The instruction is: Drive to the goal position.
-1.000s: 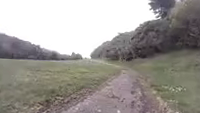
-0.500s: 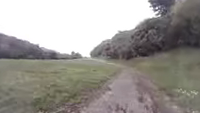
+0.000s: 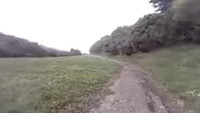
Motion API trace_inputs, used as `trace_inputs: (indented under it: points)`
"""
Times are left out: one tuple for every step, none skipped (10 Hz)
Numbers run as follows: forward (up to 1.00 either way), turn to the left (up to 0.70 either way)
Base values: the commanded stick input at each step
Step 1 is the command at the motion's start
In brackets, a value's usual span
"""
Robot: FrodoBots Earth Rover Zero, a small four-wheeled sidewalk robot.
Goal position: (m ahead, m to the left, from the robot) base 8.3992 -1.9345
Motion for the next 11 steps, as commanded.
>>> trace_inputs:
  points:
    - [0.0,0.0]
    - [0.0,0.0]
    - [0.0,-0.02]
    - [0.0,-0.32]
    - [0.24,-0.32]
    - [0.66,-0.1]
    - [0.85,0.0]
    - [0.85,0.0]
    - [0.85,0.0]
    - [0.85,0.0]
    - [0.85,0.0]
